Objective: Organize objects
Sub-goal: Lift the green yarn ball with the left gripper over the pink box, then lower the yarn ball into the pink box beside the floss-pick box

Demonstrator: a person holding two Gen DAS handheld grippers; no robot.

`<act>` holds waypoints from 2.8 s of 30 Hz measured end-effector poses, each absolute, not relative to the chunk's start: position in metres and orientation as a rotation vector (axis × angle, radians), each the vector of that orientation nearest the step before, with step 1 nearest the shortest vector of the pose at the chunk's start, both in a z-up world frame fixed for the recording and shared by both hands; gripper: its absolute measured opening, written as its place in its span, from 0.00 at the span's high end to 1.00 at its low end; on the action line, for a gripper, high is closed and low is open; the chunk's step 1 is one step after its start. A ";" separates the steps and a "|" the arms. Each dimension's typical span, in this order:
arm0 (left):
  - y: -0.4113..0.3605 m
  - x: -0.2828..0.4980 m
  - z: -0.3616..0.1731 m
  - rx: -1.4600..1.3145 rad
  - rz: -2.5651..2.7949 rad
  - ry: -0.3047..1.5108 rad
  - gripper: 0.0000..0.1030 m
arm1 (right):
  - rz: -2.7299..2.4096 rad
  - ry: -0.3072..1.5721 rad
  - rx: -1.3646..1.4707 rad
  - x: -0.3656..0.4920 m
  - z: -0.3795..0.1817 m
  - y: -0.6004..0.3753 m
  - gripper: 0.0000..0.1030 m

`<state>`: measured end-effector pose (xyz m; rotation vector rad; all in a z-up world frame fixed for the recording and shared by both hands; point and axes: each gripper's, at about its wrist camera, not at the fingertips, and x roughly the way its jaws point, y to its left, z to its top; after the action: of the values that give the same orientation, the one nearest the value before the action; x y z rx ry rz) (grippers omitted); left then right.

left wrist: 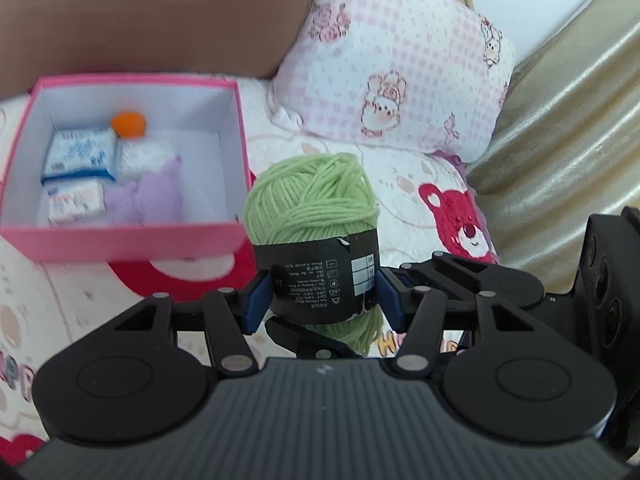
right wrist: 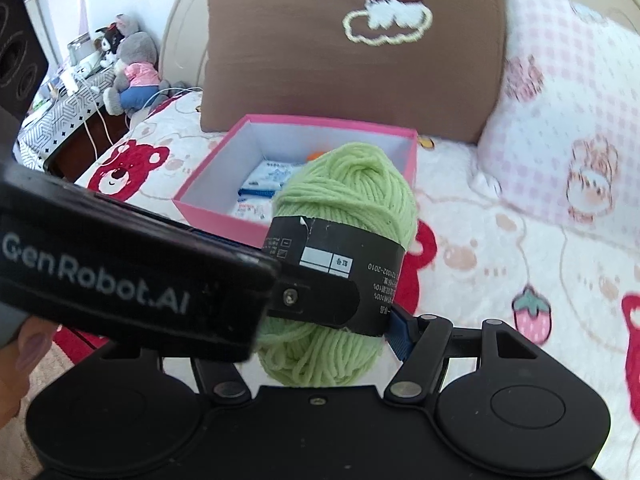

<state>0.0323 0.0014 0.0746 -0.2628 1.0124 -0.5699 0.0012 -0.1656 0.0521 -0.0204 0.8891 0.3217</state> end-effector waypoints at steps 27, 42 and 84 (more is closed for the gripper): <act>0.019 0.142 0.047 -0.235 -0.486 1.008 0.45 | 0.303 0.938 0.092 0.117 0.029 -0.154 0.32; 0.035 0.206 -0.017 -0.322 -0.531 1.049 0.45 | 0.234 0.993 0.047 0.175 -0.021 -0.136 0.30; 0.042 0.238 -0.074 -0.497 -0.459 1.121 0.51 | 0.256 0.898 -0.232 0.156 -0.037 -0.124 0.80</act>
<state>0.2382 0.0424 -0.0736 -0.4966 1.1213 -0.4585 0.1562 -0.1240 -0.0369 -0.2316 0.8982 0.2555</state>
